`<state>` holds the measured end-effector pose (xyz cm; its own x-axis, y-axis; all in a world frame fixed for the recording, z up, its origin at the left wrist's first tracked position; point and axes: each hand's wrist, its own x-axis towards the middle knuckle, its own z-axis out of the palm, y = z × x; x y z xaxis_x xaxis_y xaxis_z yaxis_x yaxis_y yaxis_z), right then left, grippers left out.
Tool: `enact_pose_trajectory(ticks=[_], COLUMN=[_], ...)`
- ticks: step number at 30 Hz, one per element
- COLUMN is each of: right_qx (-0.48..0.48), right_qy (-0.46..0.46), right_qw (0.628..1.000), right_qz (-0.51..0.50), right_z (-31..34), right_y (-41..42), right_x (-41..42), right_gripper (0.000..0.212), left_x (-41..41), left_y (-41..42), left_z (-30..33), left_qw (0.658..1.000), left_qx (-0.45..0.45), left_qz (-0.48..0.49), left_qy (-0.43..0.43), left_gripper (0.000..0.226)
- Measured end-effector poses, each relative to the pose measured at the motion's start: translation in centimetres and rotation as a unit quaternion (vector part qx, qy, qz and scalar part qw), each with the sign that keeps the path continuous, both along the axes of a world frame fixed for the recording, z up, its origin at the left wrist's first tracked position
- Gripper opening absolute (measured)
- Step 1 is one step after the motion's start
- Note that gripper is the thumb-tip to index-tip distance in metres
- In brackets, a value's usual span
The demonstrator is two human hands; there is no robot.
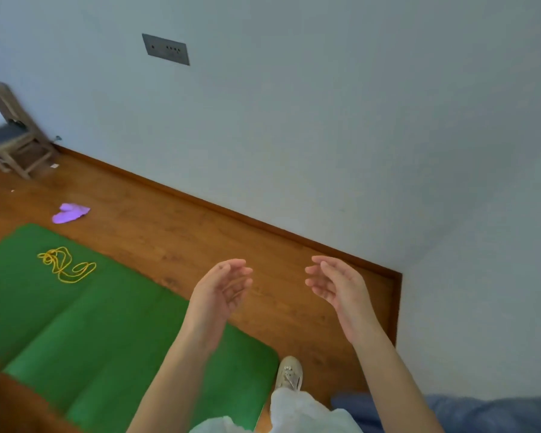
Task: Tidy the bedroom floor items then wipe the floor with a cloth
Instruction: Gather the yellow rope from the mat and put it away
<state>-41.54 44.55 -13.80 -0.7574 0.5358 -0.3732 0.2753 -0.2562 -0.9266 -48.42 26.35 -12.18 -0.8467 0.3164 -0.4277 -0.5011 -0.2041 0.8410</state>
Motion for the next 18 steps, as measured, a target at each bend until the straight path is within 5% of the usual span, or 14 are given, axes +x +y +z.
enact_pose_trajectory(ticks=[18], right_qx=[-0.012], right_qy=[-0.054], right_qw=[0.995], right_qz=[0.089], right_z=[-0.8], right_y=[8.5], right_x=[-17.5], right_gripper=[0.015], left_x=[-15.3], left_y=[8.7], left_z=[-1.6], left_qw=[0.997], left_qx=[-0.017], left_qz=[0.067], left_qy=[-0.036], left_gripper=[0.028])
